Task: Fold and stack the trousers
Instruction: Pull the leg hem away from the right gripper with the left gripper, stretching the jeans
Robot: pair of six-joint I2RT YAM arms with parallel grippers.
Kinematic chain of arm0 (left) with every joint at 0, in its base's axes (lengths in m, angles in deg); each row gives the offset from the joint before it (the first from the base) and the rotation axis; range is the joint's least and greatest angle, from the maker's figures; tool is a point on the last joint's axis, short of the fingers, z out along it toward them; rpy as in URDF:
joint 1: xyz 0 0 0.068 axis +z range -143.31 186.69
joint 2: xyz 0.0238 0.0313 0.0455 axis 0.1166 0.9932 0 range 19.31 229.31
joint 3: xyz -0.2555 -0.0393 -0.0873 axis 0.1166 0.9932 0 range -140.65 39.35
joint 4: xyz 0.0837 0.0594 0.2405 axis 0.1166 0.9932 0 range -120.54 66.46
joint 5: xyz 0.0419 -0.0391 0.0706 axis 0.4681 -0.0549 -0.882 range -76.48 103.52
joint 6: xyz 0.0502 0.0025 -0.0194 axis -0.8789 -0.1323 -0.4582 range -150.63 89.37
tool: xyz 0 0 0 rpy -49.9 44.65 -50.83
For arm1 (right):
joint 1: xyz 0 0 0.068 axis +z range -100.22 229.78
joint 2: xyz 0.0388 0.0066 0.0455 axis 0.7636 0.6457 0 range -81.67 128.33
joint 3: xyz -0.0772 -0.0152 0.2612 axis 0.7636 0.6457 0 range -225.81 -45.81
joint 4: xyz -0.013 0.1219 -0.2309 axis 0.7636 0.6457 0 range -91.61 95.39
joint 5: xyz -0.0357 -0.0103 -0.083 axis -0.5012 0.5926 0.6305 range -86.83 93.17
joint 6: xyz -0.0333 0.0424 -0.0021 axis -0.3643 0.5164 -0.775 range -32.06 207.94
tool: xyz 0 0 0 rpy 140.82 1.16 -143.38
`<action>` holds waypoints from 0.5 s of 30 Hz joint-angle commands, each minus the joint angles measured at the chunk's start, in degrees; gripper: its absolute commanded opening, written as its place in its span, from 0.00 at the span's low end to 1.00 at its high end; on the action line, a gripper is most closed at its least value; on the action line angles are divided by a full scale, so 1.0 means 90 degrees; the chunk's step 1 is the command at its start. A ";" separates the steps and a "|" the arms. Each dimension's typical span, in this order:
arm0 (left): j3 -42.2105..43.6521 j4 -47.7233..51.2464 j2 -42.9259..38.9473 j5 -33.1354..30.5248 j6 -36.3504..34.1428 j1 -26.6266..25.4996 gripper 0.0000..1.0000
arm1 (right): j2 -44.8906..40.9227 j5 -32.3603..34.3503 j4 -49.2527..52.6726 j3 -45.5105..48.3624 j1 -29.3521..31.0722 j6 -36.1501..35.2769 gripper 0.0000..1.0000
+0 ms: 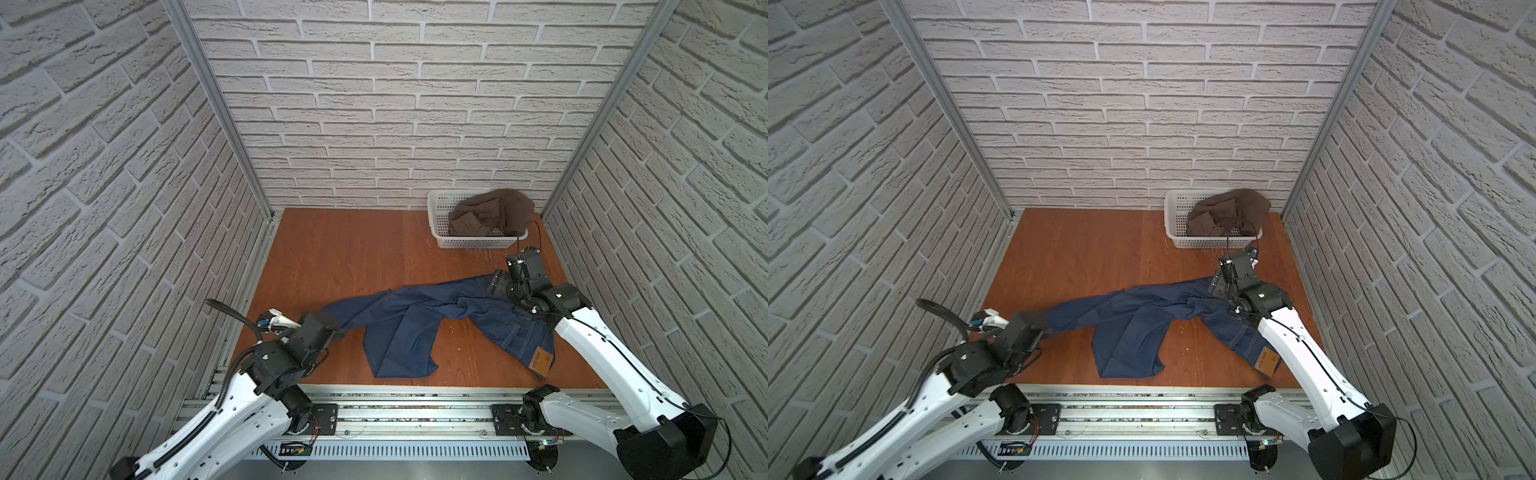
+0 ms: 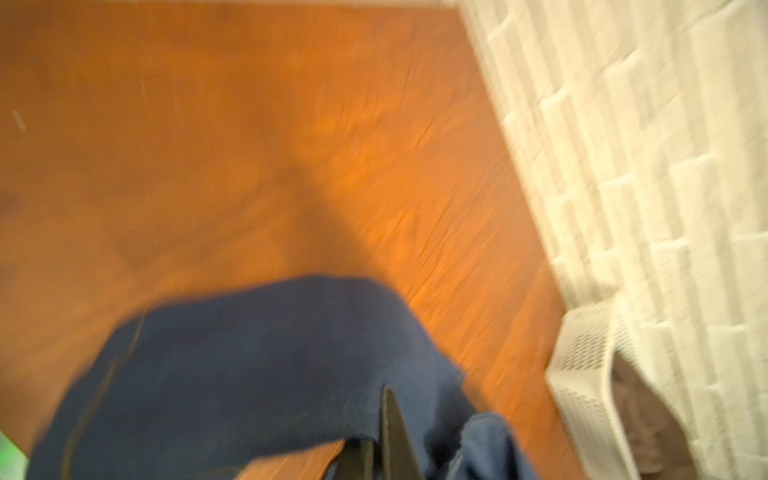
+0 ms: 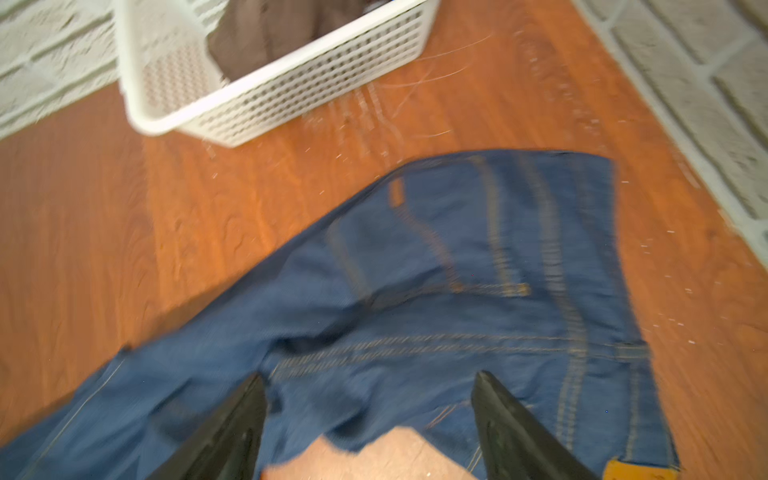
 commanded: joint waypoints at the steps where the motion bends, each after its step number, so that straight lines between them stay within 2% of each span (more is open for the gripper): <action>1: -0.0574 0.0330 -0.0100 -0.0597 -0.2042 0.0813 0.00 | 0.0106 -0.0125 -0.0189 -0.0140 -0.0362 -0.0123 0.81; 4: -0.0985 -0.0016 0.0053 -0.0347 -0.2908 0.1436 0.00 | 0.0410 -0.0531 -0.0352 -0.0169 -0.0798 -0.0153 0.81; 7: -0.1161 -0.0354 0.0275 0.0013 -0.3399 0.1905 0.00 | 0.0736 -0.1041 -0.0545 -0.0143 -0.1252 -0.0153 0.81; 10: -0.1133 -0.0706 0.0463 0.0509 -0.3634 0.2319 0.00 | 0.1025 -0.1479 -0.0771 -0.0079 -0.1543 -0.0113 0.81; 15: -0.0903 -0.1139 0.0659 0.1484 -0.3729 0.3008 0.00 | 0.1477 -0.1720 -0.1089 0.0035 -0.1924 -0.0162 0.81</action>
